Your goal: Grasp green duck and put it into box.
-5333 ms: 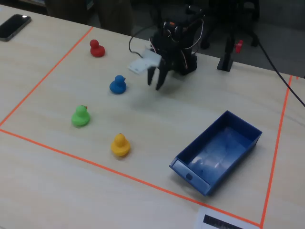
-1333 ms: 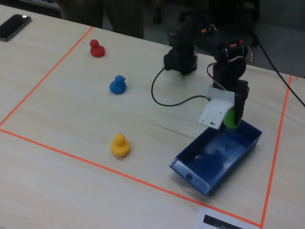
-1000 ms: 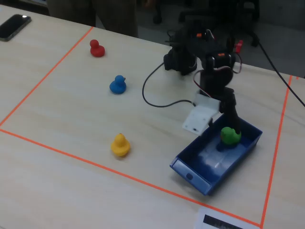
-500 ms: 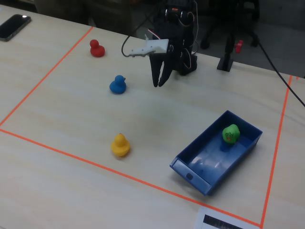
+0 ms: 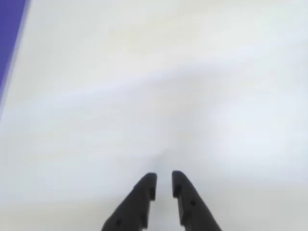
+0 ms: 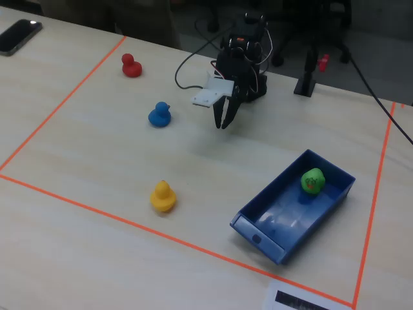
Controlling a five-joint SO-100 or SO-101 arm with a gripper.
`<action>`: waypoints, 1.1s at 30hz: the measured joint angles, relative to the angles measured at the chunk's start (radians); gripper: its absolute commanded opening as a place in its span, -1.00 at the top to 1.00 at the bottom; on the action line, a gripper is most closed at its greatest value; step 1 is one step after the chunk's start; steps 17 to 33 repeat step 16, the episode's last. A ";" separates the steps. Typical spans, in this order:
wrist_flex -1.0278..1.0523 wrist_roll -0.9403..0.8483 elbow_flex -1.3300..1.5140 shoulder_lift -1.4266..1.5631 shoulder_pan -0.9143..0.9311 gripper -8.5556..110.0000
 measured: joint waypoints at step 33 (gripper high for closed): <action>0.284 -0.098 0.000 0.011 0.037 0.83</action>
